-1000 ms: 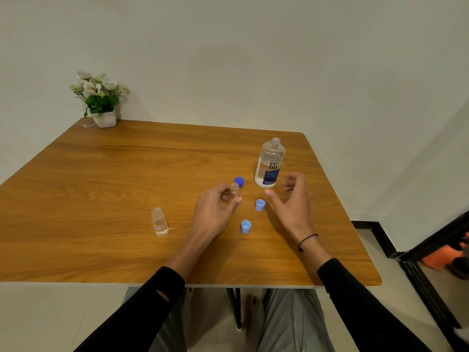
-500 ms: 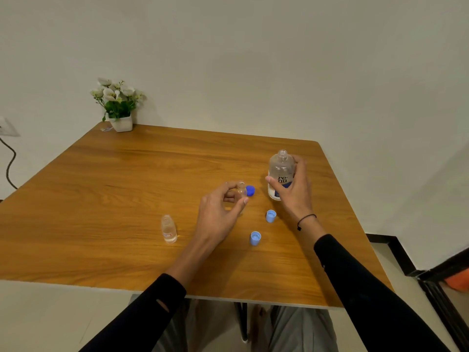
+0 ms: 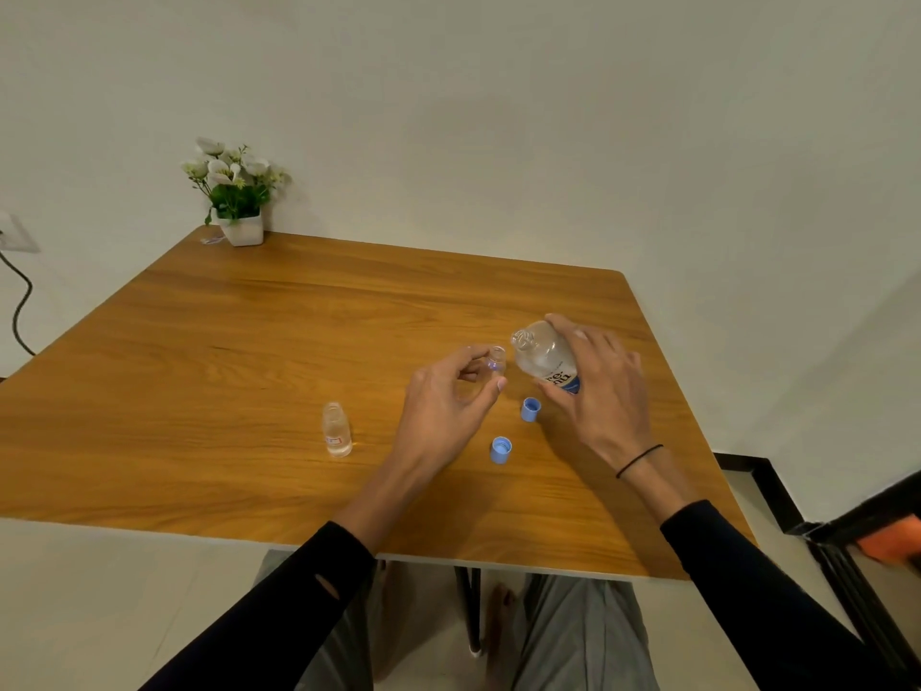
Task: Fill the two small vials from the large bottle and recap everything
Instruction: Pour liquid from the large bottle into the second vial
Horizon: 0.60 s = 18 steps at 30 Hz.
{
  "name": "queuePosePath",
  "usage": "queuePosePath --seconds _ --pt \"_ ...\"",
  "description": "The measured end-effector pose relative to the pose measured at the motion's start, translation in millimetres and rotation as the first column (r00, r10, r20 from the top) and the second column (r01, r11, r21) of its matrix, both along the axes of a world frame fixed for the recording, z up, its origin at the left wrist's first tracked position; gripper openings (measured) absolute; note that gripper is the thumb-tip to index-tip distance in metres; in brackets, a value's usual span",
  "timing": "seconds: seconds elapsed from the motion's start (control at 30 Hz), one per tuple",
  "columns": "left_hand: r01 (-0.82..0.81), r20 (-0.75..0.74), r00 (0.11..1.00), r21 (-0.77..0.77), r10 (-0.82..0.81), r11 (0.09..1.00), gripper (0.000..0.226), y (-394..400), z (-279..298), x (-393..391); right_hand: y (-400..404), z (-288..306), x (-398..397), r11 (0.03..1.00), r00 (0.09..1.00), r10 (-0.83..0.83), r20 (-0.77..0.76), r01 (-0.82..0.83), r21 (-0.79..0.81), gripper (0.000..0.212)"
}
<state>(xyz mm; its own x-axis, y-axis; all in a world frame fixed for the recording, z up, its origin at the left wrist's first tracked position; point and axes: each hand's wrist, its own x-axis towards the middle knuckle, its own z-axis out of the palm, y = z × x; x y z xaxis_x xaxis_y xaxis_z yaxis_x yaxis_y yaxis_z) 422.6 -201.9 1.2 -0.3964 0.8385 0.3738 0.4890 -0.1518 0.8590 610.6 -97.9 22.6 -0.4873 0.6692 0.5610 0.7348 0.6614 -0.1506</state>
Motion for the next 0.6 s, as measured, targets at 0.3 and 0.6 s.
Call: queuePosePath --seconds 0.3,0.6 --pt "-0.004 -0.055 0.999 -0.003 0.004 1.000 0.038 -4.8 4.3 3.3 -6.1 5.0 1.7 0.998 0.997 -0.012 0.079 0.007 0.069 0.082" --pt "-0.001 -0.048 0.999 -0.004 0.001 1.000 0.038 -11.1 4.8 3.4 -7.9 8.7 3.1 0.991 0.990 -0.021 0.137 0.002 0.137 0.082"
